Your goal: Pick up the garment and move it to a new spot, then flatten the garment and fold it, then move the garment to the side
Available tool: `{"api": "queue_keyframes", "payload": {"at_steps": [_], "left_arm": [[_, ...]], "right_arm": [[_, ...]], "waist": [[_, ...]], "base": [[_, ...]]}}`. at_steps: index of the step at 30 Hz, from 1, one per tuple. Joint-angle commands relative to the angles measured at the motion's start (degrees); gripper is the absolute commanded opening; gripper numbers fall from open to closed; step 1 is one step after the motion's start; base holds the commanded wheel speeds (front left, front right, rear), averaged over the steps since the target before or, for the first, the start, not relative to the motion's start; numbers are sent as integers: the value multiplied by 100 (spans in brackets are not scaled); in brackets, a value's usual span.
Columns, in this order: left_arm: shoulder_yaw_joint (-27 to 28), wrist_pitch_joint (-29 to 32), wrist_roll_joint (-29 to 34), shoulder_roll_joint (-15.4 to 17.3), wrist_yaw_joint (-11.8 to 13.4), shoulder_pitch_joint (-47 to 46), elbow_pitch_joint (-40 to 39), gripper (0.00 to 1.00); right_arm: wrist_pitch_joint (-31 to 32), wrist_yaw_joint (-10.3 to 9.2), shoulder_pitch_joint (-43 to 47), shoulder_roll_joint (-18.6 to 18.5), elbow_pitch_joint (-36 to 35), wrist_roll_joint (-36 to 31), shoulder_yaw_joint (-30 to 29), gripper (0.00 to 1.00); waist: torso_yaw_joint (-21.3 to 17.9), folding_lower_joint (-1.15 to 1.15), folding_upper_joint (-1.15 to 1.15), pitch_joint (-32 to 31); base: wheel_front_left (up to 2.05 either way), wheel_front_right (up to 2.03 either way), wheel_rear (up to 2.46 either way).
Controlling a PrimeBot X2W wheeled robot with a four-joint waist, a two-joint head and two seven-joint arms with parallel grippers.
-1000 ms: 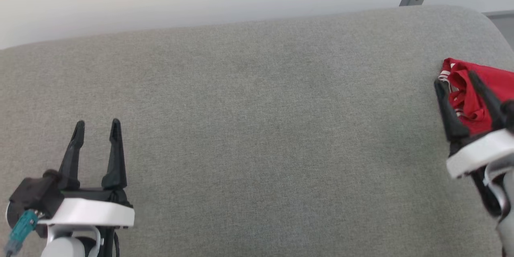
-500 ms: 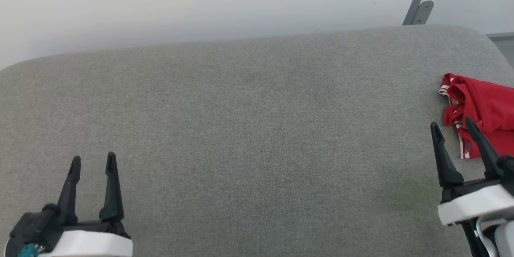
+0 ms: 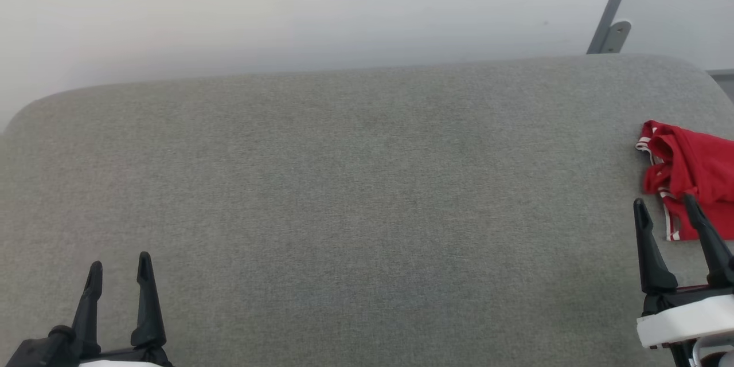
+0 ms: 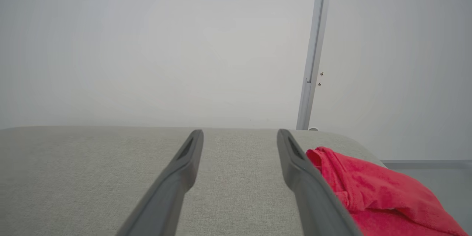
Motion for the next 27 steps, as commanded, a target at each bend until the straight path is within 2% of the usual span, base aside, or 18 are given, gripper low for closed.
{"api": "queue_keyframes", "payload": {"at_steps": [1,27], "left_arm": [[29,-26,-22,-21,-19,73,7,100],[-1,-26,92,-119,-19,76,75,100]], "right_arm": [[-25,-2,49,20,-32,-21,-14,100],[-26,-2,-6,67,-33,-30,106,100]], "waist": [[39,0,0,-11],[142,0,0,18]], "base": [[0,0,0],[0,0,0]]}}
